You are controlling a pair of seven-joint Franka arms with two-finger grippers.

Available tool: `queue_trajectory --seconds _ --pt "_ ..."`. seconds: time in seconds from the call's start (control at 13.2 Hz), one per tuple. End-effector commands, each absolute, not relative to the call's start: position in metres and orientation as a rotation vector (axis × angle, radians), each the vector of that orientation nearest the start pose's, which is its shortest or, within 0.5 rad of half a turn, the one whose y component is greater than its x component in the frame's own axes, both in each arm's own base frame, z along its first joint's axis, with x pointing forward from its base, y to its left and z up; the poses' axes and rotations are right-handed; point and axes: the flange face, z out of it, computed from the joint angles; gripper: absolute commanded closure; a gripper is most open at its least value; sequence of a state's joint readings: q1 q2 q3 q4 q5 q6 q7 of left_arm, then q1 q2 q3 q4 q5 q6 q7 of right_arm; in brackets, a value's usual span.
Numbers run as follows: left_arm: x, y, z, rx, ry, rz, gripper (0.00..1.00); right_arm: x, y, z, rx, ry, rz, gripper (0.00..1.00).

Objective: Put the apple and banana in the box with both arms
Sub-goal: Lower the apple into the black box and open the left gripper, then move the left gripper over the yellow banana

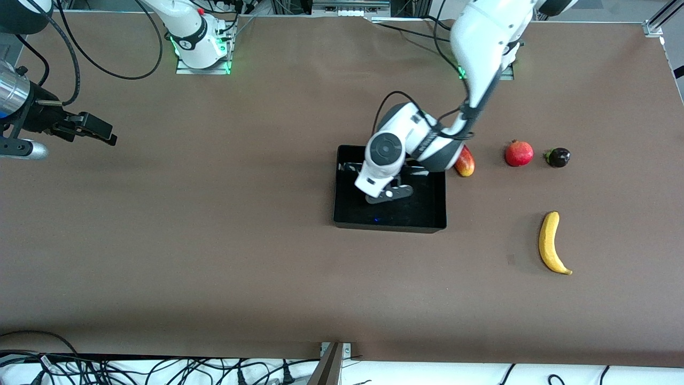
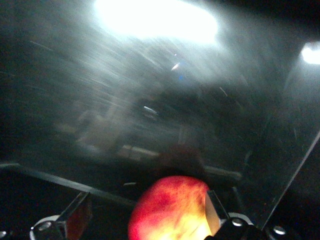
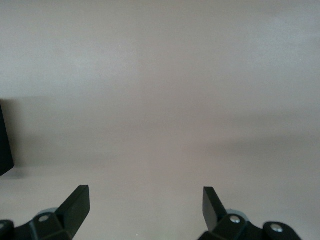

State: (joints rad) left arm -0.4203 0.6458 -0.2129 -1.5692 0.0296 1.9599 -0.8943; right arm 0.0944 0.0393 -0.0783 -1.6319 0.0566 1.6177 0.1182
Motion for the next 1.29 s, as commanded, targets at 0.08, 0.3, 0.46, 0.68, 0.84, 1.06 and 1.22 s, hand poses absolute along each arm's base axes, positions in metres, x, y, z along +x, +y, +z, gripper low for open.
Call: queue_trajectory --seconds 0.08,0.3,0.46,0.68,0.84,1.06,1.22 --pt "0.625 -0.229 0.346 -3.029 -0.281 0.458 0.0 0.57 0.014 0.584 -3.1 0.147 0.068 0.0" --pt "0.662 -0.085 0.342 -3.042 -0.04 0.43 0.0 0.571 0.015 0.586 -3.099 0.149 0.059 0.0" --pt "0.679 -0.011 0.333 -3.025 0.109 0.32 0.0 0.571 0.016 0.586 -3.095 0.157 0.059 0.0" --pt "0.692 0.048 0.288 -2.998 0.263 0.236 0.0 0.571 0.016 0.586 -3.094 0.161 0.062 0.0" --pt "0.699 0.064 0.25 -3.01 0.337 0.163 0.0 0.571 0.016 0.586 -3.092 0.164 0.062 0.0" --pt "0.697 0.083 0.203 -2.991 0.385 0.101 0.0 0.571 0.015 0.585 -3.089 0.167 0.062 0.0" --pt "0.695 0.083 0.178 -2.995 0.407 0.069 0.0 0.571 0.015 0.586 -3.089 0.166 0.06 0.0"
